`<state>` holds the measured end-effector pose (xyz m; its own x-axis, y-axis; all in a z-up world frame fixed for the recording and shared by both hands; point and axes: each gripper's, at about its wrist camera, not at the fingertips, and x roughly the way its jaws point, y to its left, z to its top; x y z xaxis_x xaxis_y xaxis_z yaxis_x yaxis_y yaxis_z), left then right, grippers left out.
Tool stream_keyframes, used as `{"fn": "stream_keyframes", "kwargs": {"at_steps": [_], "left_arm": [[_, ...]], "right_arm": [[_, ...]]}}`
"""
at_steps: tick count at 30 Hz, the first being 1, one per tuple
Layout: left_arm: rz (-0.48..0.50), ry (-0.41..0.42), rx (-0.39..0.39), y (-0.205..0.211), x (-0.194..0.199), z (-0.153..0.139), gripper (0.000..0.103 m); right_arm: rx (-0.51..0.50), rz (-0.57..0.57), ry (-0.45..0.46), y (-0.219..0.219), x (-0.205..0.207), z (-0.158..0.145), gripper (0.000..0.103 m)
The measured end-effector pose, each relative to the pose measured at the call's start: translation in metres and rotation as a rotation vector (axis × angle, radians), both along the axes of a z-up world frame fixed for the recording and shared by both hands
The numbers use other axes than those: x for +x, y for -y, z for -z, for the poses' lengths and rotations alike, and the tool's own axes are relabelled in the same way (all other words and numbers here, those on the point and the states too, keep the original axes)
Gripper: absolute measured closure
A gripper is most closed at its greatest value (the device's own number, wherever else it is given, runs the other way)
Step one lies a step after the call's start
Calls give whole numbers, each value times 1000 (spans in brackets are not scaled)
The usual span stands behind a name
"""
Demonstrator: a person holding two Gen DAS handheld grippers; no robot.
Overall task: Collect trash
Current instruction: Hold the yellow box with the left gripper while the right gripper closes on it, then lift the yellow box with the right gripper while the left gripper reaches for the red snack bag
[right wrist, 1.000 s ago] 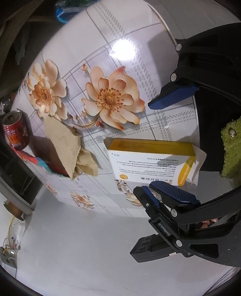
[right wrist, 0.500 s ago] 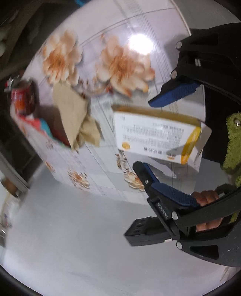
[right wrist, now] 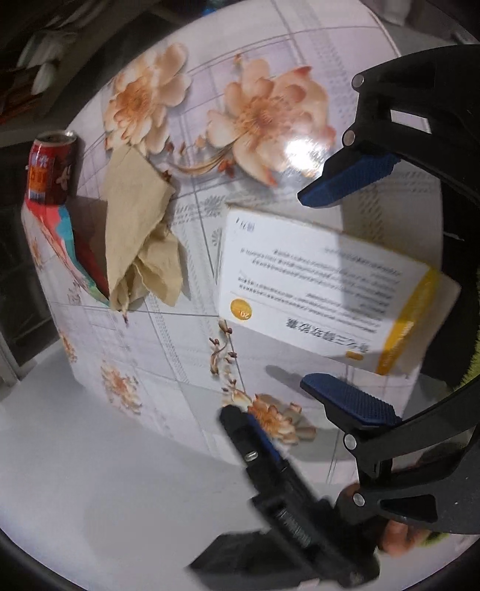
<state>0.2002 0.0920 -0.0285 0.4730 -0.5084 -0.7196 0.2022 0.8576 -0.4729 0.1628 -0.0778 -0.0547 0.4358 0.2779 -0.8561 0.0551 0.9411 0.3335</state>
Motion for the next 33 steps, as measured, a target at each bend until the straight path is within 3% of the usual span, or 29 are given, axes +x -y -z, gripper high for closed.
{"fn": "stream_keyframes", "kwargs": {"at_steps": [5,8,10,14,22,24,27,29,33], "left_arm": [[45,86,64,22,23,-25,33],[111,180,132,48,34,-40,27],[182,276,212,78,41,-47,25],[305,391,332,128,48,-40,25],[398,556,587,193,64,-9,25],[404,612,654,206,67,-5,29],[417,674,726,216,70,-3,50],[422,689,737,217,70,-6,76],[355,692,718,204,77,-20,103]], "right_arm": [[-136,-61,13,-19,3,6,14],[-165,-69,31,-15,-1,7,15],[-163,-68,44,-5,-4,6,21],[-161,-32,52,25,-13,5,27],[-143,88,66,85,-19,6,34],[-137,101,72,92,-20,7,34],[-138,101,82,92,-20,9,34],[-162,94,89,86,-12,11,34],[-196,79,98,83,-15,12,34]]}}
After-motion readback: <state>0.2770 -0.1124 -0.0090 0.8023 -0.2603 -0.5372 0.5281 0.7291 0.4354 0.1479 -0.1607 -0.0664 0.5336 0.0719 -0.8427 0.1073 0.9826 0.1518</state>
